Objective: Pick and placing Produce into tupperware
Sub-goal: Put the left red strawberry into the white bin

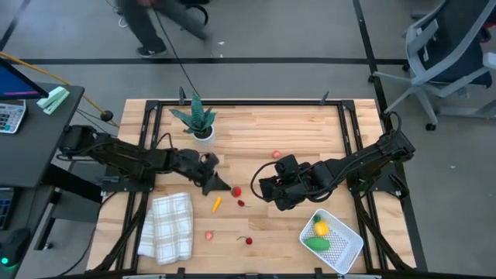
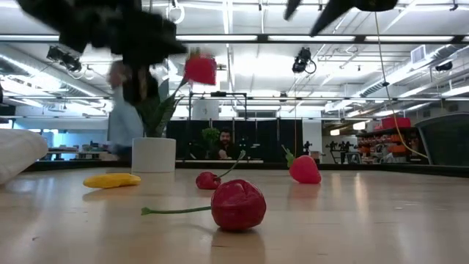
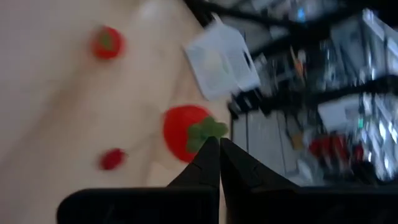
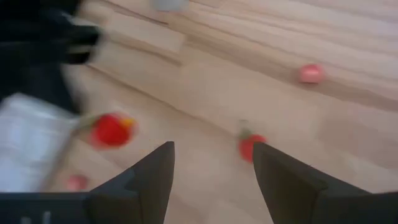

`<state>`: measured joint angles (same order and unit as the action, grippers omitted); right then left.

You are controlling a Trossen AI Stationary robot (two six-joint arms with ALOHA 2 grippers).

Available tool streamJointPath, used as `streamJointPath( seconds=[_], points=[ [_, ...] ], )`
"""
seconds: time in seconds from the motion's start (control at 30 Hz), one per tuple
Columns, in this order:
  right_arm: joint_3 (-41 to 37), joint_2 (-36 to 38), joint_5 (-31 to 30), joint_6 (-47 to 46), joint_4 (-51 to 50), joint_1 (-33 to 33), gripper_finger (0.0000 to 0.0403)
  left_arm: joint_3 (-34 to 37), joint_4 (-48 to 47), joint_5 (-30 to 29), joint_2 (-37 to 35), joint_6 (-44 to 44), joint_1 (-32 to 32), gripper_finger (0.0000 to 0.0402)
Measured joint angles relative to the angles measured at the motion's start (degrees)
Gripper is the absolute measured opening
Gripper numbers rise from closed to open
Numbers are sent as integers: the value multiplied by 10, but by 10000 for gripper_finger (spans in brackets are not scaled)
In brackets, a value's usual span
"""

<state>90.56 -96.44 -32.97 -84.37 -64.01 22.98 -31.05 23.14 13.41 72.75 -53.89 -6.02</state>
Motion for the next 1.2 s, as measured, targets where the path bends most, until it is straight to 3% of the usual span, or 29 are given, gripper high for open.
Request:
streamJointPath(
  seconds=[0.27, 0.53, 0.67, 0.87, 1.03, 1.2],
  points=[
    [0, 0, 46, -35, -230, 0, 224, -219, -280, -33, 20, 114, -71, 4],
    [-18, 42, 100, 25, -261, 2, 224, -420, -344, -94, 129, 142, -92, 4],
    [-19, 92, 63, 86, -261, 9, 224, -505, -347, -115, 217, 139, -116, 4],
    [-20, 223, -29, 135, -260, -12, 224, -632, -342, -146, 362, 90, -140, 4],
    [-21, 330, -93, 115, -261, -36, 224, -792, -339, -153, 494, 91, -135, 4],
    [-21, 392, -102, 135, -261, -39, 224, -971, -338, -133, 623, 139, -123, 4]
  ],
)
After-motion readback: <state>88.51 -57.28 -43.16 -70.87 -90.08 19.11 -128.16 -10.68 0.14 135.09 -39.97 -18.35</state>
